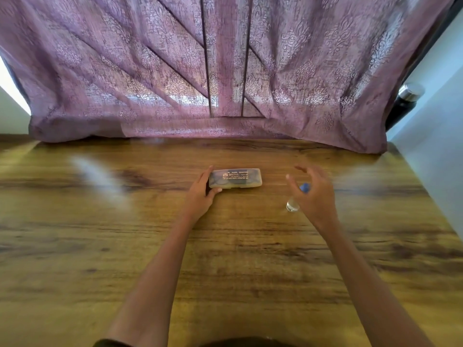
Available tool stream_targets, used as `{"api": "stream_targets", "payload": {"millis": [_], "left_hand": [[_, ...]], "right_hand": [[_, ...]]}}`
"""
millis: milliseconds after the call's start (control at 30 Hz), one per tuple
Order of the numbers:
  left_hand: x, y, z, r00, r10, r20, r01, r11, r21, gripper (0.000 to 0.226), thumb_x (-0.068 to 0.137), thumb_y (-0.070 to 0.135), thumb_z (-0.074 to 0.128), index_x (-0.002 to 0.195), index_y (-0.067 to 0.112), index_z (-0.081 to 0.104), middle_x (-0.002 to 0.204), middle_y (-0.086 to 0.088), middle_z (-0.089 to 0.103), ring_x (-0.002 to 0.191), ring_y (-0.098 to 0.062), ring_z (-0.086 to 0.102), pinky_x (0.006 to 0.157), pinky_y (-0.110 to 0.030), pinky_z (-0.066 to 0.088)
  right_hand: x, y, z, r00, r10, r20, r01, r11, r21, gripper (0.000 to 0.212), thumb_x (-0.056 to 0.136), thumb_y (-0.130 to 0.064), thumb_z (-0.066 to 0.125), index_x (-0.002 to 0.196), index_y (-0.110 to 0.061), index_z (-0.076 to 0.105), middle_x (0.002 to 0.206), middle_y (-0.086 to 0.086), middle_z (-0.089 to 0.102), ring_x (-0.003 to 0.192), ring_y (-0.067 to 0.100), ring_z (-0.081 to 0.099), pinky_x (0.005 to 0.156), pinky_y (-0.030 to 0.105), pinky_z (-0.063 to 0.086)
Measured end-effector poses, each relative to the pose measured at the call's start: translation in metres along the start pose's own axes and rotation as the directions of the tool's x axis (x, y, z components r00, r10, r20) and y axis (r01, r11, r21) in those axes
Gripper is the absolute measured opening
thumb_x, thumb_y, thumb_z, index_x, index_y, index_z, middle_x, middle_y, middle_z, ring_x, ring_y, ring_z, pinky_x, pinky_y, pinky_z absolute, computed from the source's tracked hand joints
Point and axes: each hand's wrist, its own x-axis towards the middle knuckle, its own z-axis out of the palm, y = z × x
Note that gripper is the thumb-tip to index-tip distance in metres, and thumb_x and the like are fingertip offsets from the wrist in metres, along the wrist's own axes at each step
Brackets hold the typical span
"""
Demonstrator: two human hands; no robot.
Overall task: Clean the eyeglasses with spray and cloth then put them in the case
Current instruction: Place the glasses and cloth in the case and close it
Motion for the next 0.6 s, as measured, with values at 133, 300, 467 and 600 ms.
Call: {"api": "stream_targets", "payload": {"millis": [133,300,467,600], "left_hand": [[-0.001,0.001,0.001,1.000,0.000,-0.002,0.000,1.000,0.017,0.066,0.092,0.013,0.063,0.149,0.009,0.030,0.141,-0.013,0.046,0.120,-0.027,0.051,0.100,-0.033,0.040],[-0.002,0.001,0.001,1.000,-0.004,-0.001,0.004,0.999,0.035,0.065,0.093,0.016,0.062,0.149,0.010,0.030,0.141,-0.012,0.045,0.121,-0.026,0.050,0.101,-0.036,0.041],[-0.002,0.001,0.001,1.000,-0.005,0.002,0.005,0.999,0.040,0.065,0.093,0.015,0.061,0.150,0.010,0.029,0.142,-0.011,0.044,0.122,-0.026,0.050,0.101,-0.035,0.042],[-0.002,0.001,0.001,1.000,-0.005,0.007,0.005,0.999,0.046,0.065,0.094,0.016,0.061,0.150,0.010,0.028,0.142,-0.012,0.044,0.121,-0.026,0.051,0.101,-0.037,0.043]], "right_hand": [[-0.024,0.021,0.001,0.979,0.194,0.066,-0.200,0.974,0.109,0.061,0.081,-0.029,0.079,0.133,-0.014,0.051,0.124,0.000,0.059,0.108,0.016,0.058,0.090,0.029,0.048],[-0.044,0.035,0.010,0.945,0.305,0.115,-0.316,0.944,0.094,0.055,0.081,-0.027,0.079,0.128,-0.016,0.054,0.108,-0.007,0.062,0.093,0.007,0.061,0.074,0.008,0.043],[-0.050,0.040,0.016,0.937,0.327,0.120,-0.337,0.938,0.080,0.045,0.081,-0.023,0.079,0.121,-0.014,0.062,0.096,-0.007,0.066,0.086,0.006,0.063,0.076,0.017,0.047],[-0.040,0.036,0.022,0.926,0.356,0.127,-0.368,0.925,0.094,0.038,0.081,-0.028,0.078,0.116,-0.020,0.064,0.094,-0.013,0.065,0.085,0.000,0.061,0.078,0.024,0.051]]}}
